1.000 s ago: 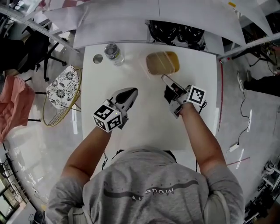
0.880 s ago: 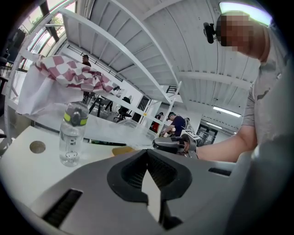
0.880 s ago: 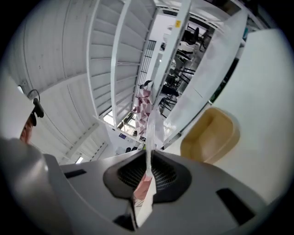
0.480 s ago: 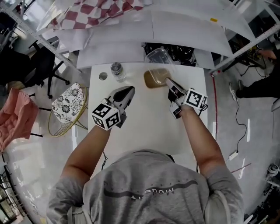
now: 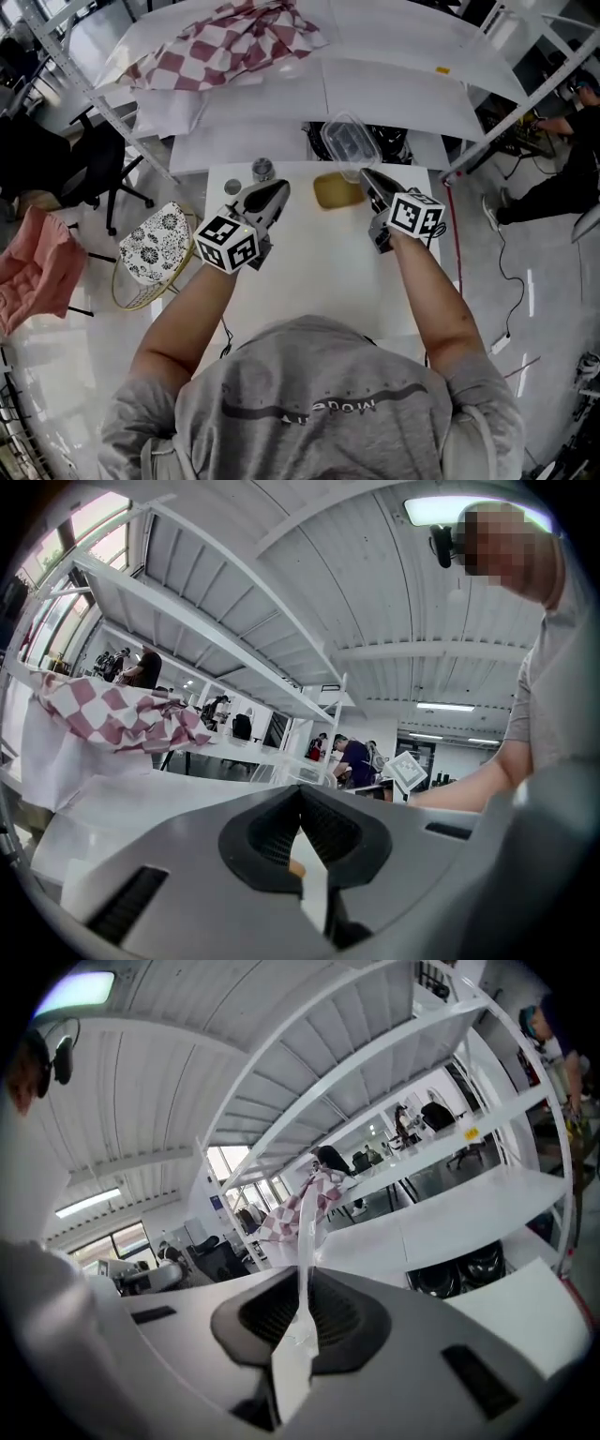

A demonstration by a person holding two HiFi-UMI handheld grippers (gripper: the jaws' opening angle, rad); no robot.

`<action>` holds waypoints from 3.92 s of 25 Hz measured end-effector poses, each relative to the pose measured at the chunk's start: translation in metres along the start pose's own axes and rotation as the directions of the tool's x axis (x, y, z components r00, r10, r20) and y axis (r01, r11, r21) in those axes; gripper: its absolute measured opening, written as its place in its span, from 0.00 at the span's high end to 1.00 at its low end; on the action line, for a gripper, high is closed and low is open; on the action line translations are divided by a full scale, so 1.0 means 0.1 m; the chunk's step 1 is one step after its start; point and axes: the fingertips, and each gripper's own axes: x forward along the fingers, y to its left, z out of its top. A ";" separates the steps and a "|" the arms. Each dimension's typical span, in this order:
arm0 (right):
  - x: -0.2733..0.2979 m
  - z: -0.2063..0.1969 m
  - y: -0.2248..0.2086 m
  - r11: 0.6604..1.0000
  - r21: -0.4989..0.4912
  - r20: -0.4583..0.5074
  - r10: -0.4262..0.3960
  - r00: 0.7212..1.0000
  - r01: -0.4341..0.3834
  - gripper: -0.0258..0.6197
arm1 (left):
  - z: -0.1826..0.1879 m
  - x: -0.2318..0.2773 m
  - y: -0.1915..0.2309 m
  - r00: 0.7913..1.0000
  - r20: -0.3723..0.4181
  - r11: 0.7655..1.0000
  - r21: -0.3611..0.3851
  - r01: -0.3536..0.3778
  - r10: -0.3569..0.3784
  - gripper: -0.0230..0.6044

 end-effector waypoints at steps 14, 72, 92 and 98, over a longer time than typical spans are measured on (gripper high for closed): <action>0.02 0.21 0.42 0.922 -0.329 0.026 -0.206 0.978 0.203 0.90 | 0.35 -0.32 0.10 0.997 -0.002 0.996 0.048 0.081 -0.081 0.95; -1.30 -1.56 0.32 0.858 -0.513 -0.192 -0.157 0.969 0.037 0.90 | -1.59 -0.75 -1.08 0.969 -0.240 0.995 -0.053 -0.079 0.064 0.95; -1.38 -2.02 0.13 0.869 -0.494 -0.280 -0.183 0.942 0.022 0.90 | -1.96 -0.76 -1.14 0.949 -0.311 0.994 -0.074 -0.076 0.049 0.95; -1.36 -2.01 0.16 0.870 -0.492 -0.284 -0.177 0.943 0.015 0.90 | -1.95 -0.76 -1.13 0.950 -0.310 0.994 -0.076 -0.076 0.049 0.95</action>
